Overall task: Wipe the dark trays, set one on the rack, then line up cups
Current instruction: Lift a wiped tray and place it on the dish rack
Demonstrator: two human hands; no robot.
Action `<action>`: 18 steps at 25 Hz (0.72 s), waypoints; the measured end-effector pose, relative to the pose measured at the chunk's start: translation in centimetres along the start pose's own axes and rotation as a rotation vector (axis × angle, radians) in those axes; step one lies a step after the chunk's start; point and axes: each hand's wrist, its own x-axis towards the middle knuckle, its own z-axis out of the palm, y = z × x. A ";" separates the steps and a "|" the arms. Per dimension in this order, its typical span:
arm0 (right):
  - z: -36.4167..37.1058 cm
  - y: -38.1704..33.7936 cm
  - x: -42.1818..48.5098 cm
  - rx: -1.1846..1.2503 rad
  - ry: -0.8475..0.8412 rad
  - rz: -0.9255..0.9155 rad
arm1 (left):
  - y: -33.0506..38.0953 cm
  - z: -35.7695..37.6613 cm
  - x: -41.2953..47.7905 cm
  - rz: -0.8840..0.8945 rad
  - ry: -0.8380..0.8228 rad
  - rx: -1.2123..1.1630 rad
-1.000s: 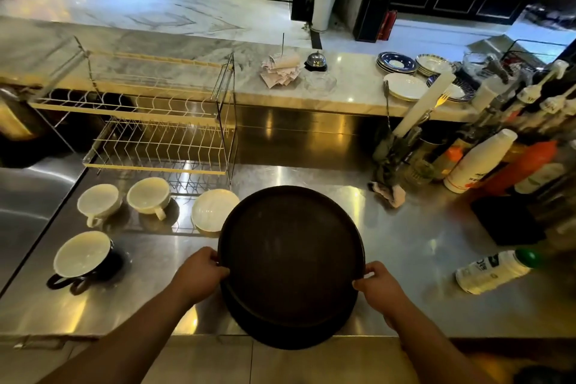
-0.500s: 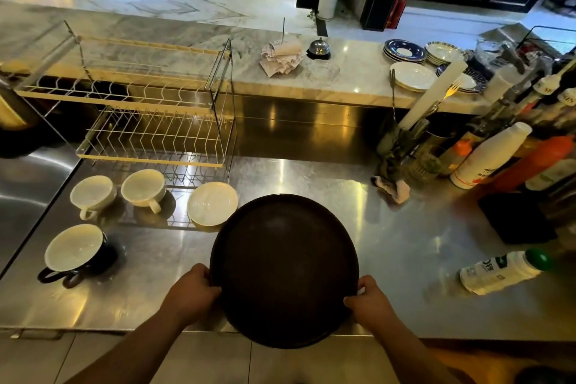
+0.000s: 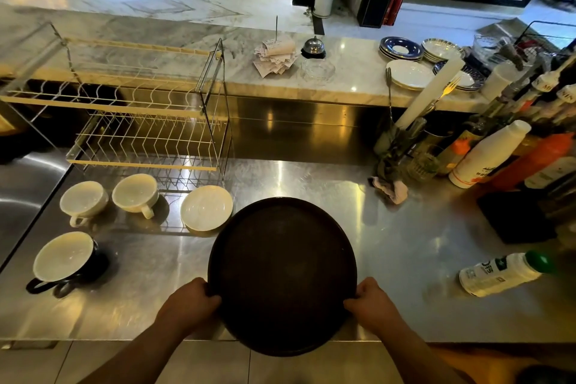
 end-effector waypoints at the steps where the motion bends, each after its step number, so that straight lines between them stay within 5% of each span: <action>1: 0.0 0.1 0.2 -0.004 -0.005 0.010 | 0.1 0.1 0.1 -0.004 -0.012 -0.002; 18: -4.7 -1.7 0.1 0.252 -0.081 0.016 | 4.0 -1.4 -0.6 0.007 0.045 -0.212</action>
